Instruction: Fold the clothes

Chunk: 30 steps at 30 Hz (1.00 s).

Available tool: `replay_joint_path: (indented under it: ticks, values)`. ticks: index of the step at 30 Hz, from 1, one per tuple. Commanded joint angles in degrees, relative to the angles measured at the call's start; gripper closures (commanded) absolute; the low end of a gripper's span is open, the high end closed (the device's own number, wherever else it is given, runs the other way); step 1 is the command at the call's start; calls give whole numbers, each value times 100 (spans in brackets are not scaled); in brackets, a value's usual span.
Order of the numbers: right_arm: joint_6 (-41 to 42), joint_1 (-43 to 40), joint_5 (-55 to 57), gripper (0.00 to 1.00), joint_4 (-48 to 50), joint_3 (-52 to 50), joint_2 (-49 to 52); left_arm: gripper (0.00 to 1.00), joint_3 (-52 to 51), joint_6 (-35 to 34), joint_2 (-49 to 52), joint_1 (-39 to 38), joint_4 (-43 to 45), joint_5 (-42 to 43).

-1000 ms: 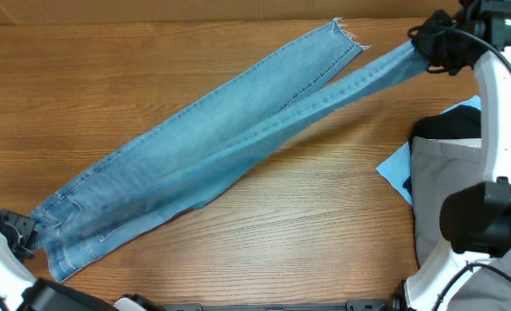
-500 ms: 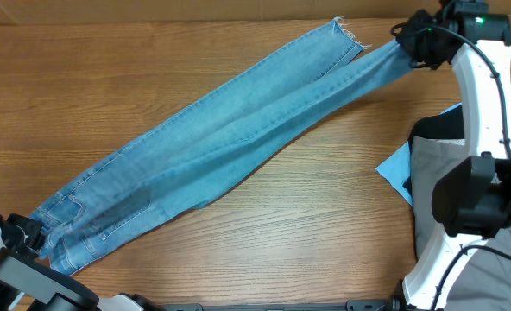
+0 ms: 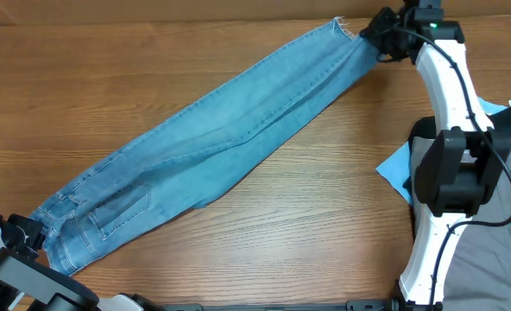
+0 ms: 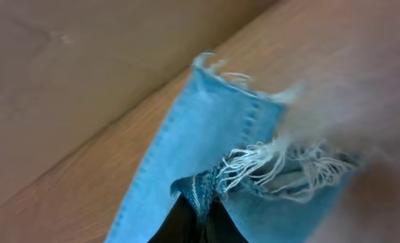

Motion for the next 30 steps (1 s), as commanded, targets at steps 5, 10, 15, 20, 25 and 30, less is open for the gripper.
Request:
replay_joint_path:
  ticks: [5, 10, 15, 20, 25, 30]
  values:
    - [55, 164, -343, 95, 754, 28, 129, 78, -4, -72, 17, 24, -101, -98]
    - [332, 229, -247, 95, 1080, 28, 140, 78, -4, -74, 17, 24, -164, -96]
    - [479, 262, 44, 95, 1169, 28, 166, 77, -4, -74, 17, 24, -203, -96]
    - [479, 278, 42, 95, 1274, 28, 391, 78, -4, -74, 17, 24, -256, -92]
    - [236, 286, -35, 4, 1392, 28, 590, 77, -4, -74, 17, 24, -271, -74]
    - [-494, 151, -269, 2, 1019, 33, 437, 68, -4, -74, 17, 24, -243, 17]
